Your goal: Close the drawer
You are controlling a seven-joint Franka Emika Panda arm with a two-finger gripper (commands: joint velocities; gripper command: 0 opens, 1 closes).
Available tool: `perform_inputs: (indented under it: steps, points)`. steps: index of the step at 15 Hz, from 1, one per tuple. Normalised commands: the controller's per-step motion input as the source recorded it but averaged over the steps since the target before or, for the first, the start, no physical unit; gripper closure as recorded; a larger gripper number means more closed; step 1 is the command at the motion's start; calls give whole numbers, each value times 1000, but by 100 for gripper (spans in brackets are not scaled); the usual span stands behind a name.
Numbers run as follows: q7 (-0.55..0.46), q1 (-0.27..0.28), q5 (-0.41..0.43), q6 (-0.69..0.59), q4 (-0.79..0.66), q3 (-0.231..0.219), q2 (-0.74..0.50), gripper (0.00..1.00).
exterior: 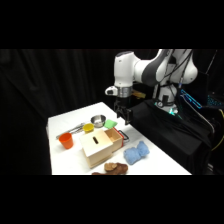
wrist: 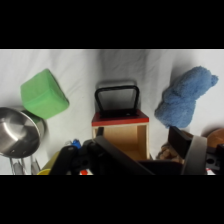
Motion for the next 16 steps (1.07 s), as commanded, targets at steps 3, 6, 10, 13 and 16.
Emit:
perform_inputs:
  steps: [3,6,10,13,16]
  points:
    - [61,26,61,353,-201,31,-59,0]
    - [36,26,83,374,-109,26,65,0]
    - [38,38,97,298,-83,39,54,0]
    - [57,52,116,276,-105,59,17,0]
    - [35,54,165,291,-87,55,73,0]
